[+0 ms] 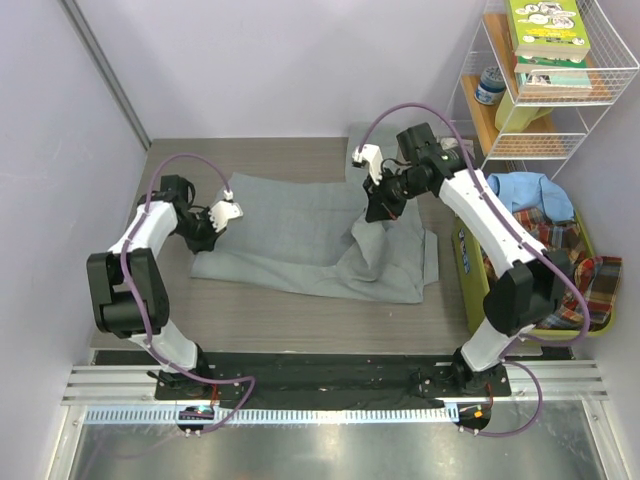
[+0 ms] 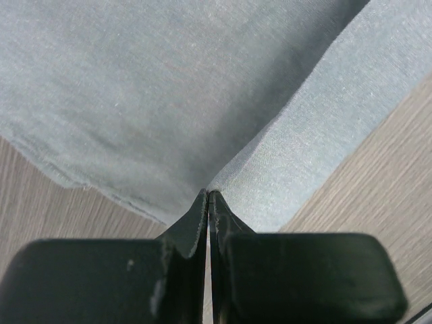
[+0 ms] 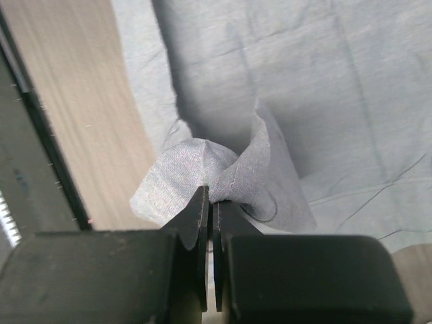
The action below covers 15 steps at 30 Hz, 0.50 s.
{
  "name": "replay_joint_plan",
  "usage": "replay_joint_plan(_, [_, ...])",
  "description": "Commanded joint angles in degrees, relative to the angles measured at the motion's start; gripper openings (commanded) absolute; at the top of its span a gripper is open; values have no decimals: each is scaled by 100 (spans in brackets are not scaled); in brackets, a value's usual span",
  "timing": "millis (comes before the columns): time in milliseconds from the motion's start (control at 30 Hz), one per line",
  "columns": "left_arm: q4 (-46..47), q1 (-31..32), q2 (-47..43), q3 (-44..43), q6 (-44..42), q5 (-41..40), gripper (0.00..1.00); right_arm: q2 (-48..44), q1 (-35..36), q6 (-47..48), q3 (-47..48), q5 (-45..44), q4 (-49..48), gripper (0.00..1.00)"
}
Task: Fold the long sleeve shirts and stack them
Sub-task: Fold the shirt
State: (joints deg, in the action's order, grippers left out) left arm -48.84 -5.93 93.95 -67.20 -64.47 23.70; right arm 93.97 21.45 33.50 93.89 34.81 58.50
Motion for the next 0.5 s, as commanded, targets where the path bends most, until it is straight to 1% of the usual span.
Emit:
replay_joint_plan(0, [366, 84, 141, -127, 224, -23, 0, 366, -18, 315, 533, -281, -269, 1])
replay_joint_plan(100, [472, 101, 237, -92, 320, -129, 0, 674, -18, 254, 692, -518, -313, 1])
replay_joint_plan(200, [524, 101, 325, -92, 435, -164, 1, 956, -10, 0, 771, -913, -418, 1])
replay_joint_plan(267, [621, 101, 361, -92, 707, -191, 4, 1061, -10, -299, 737, -1081, -620, 1])
replay_joint_plan(300, [665, 101, 378, -118, 812, -199, 10, 1114, 25, -404, 667, -1142, -699, 1])
replay_joint_plan(333, [822, 93, 387, -127, 987, -234, 12, 1132, 43, -536, 631, -1212, -804, 10])
replay_joint_plan(367, [841, 92, 396, -153, 1232, -235, 14, 1167, 61, -702, 613, -1248, -901, 16])
replay_joint_plan(400, [850, 101, 396, -223, 1374, -226, 22, 1176, 78, -774, 613, -1292, -928, 24])
replay_joint_plan(433, [876, 93, 370, -258, 1515, -226, 26, 1176, 87, -879, 622, -1318, -937, 44])
replay_joint_plan(467, [894, 101, 352, -293, 1777, -235, 28, 1150, 78, -1028, 622, -1362, -937, 52])
